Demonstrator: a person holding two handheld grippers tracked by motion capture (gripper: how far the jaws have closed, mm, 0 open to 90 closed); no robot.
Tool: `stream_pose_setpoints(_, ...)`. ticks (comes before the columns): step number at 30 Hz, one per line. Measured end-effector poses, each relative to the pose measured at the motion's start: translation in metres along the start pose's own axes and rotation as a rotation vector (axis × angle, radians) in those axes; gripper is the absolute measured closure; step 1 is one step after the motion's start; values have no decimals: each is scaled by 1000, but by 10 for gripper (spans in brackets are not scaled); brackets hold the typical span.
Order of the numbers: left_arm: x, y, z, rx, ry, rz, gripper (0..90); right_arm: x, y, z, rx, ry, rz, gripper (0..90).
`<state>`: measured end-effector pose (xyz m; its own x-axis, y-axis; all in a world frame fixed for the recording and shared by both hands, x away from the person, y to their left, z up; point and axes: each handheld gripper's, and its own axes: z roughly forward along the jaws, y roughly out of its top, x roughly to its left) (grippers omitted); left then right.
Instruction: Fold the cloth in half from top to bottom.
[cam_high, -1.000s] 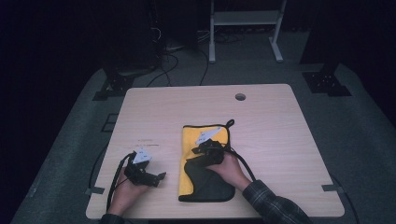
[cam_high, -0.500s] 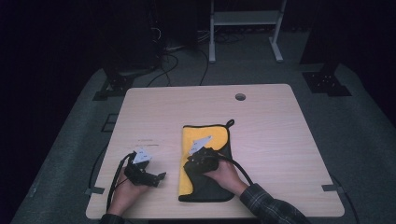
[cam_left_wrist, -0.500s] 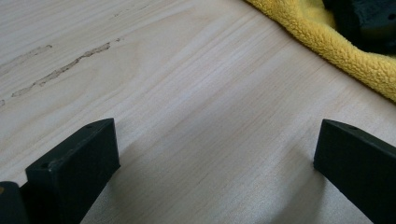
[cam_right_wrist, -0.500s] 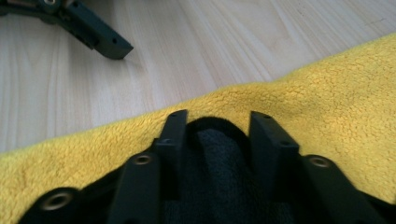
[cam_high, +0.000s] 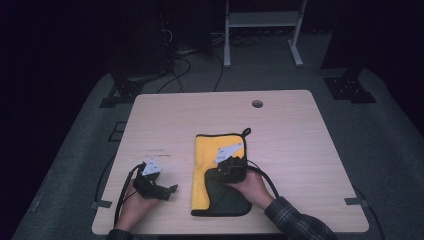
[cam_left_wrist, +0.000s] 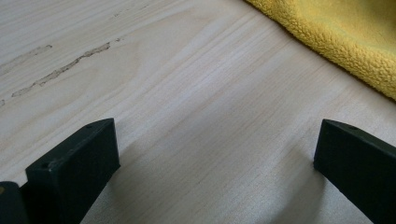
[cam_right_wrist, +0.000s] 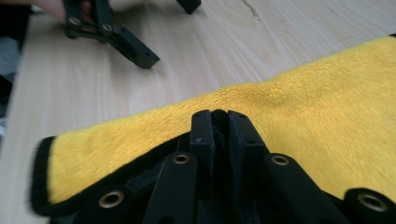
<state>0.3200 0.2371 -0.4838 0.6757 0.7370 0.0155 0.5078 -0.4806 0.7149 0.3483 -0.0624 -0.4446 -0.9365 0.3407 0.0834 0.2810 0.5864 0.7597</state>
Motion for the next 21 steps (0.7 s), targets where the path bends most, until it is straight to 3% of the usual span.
stream_pose_setpoints(11,0,0,0,4,-1,1,0,8,-32,-55,-24,47,8,800)
stream_pose_setpoints(21,0,0,0,4,0,4,0,16,-67,-73,28,45,45,780)
